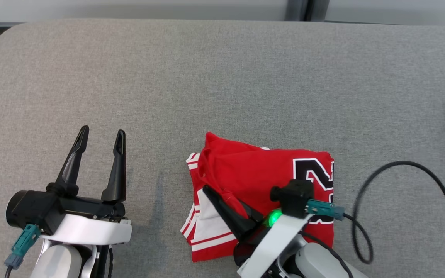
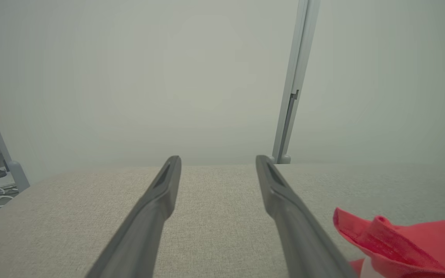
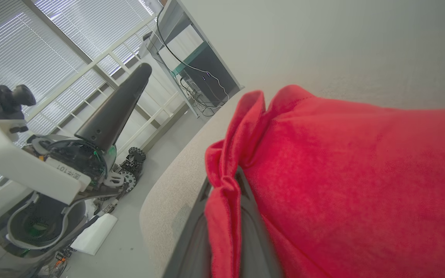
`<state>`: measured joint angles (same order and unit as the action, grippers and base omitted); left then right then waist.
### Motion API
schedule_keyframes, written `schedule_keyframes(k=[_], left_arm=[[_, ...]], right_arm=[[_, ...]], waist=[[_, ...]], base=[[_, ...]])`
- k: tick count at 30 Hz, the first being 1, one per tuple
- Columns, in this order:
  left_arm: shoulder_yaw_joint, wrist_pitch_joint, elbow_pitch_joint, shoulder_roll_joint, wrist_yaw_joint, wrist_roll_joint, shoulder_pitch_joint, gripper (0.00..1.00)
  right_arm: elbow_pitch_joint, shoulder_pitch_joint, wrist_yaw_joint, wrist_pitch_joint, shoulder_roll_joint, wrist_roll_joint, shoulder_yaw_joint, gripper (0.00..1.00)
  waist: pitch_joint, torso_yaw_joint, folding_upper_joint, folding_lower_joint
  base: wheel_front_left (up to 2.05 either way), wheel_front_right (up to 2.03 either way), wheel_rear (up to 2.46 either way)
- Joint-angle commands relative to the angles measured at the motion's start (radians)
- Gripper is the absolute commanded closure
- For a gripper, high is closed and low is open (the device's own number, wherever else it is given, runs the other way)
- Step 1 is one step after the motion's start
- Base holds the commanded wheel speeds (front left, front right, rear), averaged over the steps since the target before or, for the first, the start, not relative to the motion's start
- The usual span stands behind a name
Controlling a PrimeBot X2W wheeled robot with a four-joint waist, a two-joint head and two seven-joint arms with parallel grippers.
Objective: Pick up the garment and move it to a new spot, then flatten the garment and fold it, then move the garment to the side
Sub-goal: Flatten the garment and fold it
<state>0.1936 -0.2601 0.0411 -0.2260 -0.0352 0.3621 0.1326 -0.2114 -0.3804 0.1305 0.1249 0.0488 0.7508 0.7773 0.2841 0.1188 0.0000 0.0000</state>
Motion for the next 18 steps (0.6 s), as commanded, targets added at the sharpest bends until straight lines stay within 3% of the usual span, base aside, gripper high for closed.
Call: schedule_keyframes(k=[1, 8, 9, 10, 11, 12, 18], left_arm=[[-0.004, -0.002, -0.002, 0.003, 0.006, 0.001, 0.027, 0.00], [-0.008, -0.003, -0.012, 0.017, 0.017, -0.007, 0.044, 0.00], [-0.009, -0.003, -0.012, 0.021, 0.020, -0.009, 0.046, 0.00], [-0.011, -0.003, -0.013, 0.024, 0.023, -0.010, 0.048, 0.00], [-0.013, -0.003, -0.014, 0.026, 0.025, -0.011, 0.048, 0.00], [-0.016, -0.003, -0.014, 0.028, 0.026, -0.012, 0.047, 0.00], [-0.029, -0.003, -0.020, 0.036, 0.033, -0.021, 0.035, 0.00]], right_arm=[[-0.027, -0.033, 0.001, 0.010, 0.005, 0.016, 0.030, 1.00], [-0.134, -0.116, 0.001, 0.056, 0.005, 0.082, 0.127, 1.00], [-0.147, -0.126, 0.001, 0.060, 0.005, 0.087, 0.136, 0.92], [-0.154, -0.134, 0.001, 0.067, 0.005, 0.093, 0.144, 0.57], [-0.161, -0.144, 0.001, 0.077, 0.005, 0.097, 0.155, 0.06], [-0.166, -0.155, 0.001, 0.084, 0.004, 0.095, 0.161, 0.00], [-0.146, -0.192, 0.001, 0.119, 0.005, 0.059, 0.166, 0.00]], waist=[[0.014, 0.007, 0.0000, 0.0000], [0.036, 0.020, 0.0000, 0.0000], [0.038, 0.021, 0.0000, 0.0000], [0.039, 0.022, 0.0000, 0.0000], [0.040, 0.021, 0.0000, 0.0000], [0.041, 0.020, 0.0000, 0.0000], [0.034, 0.009, 0.0000, 0.0000]], base=[[0.00, 0.00, 0.00], [0.00, 0.00, 0.00], [0.00, 0.00, 0.00], [0.00, 0.00, 0.00], [0.00, 0.00, 0.00], [0.00, 0.00, 0.00], [0.00, 0.00, 0.00]])
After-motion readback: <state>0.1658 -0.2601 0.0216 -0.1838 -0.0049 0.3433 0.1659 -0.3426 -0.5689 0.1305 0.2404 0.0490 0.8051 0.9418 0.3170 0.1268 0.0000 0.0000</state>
